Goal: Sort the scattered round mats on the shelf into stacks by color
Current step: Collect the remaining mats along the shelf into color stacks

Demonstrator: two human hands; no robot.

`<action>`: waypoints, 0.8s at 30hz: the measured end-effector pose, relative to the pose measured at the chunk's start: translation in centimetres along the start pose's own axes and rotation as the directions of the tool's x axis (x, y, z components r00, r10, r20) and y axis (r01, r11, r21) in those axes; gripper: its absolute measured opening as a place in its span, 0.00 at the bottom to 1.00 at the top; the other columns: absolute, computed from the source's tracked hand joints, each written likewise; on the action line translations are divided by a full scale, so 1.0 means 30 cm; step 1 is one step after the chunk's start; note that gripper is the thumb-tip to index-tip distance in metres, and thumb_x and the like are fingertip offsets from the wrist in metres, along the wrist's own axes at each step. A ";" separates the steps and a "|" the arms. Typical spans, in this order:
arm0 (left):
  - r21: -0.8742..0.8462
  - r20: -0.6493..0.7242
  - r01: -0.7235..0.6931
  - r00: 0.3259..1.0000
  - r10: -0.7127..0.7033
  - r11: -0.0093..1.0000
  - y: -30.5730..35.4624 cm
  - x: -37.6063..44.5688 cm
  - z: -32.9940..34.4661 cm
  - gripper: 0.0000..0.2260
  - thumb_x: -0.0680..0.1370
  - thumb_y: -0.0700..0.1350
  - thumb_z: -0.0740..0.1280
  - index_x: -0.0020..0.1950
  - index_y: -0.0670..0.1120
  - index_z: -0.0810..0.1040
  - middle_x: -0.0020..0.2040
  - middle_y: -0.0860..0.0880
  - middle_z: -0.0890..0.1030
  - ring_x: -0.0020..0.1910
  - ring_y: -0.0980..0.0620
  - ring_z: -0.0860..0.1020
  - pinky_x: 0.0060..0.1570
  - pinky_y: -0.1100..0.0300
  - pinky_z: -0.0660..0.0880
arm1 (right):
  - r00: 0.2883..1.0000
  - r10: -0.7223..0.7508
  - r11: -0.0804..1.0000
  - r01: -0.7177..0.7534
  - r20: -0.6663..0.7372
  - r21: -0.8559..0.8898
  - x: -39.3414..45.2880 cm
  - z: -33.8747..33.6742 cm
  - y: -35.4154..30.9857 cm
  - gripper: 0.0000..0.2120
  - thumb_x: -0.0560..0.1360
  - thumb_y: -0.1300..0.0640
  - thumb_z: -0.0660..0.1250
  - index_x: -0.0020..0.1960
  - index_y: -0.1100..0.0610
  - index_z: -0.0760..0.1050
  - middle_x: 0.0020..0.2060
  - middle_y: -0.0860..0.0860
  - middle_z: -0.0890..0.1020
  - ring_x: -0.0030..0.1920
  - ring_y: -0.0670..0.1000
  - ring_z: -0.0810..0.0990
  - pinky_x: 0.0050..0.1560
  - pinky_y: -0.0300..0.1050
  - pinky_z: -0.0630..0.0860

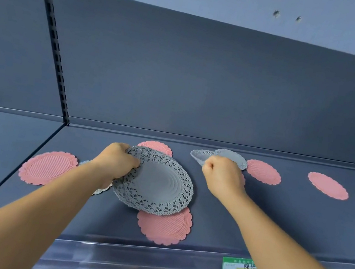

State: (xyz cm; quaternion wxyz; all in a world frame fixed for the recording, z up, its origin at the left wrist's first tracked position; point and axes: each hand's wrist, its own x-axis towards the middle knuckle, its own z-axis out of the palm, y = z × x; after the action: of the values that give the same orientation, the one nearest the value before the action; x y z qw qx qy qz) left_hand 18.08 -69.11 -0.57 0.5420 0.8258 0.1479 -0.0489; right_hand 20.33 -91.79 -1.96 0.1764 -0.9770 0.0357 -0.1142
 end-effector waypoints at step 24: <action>-0.404 -0.006 -0.073 0.997 0.077 0.912 -0.051 -0.058 -0.141 0.08 0.73 0.32 0.69 0.45 0.44 0.75 0.43 0.43 0.82 0.40 0.44 0.80 0.49 0.49 0.79 | 0.986 -0.048 0.855 -0.041 0.157 0.518 -0.179 0.031 -0.228 0.37 0.73 0.48 0.68 0.76 0.49 0.53 0.74 0.49 0.63 0.73 0.52 0.64 0.71 0.51 0.64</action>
State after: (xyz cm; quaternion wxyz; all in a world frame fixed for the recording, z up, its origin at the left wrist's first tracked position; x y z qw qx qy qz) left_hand 15.63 -65.04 0.23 0.7028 0.7011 0.1202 -0.0009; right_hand 15.53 -84.50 -1.52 0.4354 -0.8993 -0.0127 -0.0389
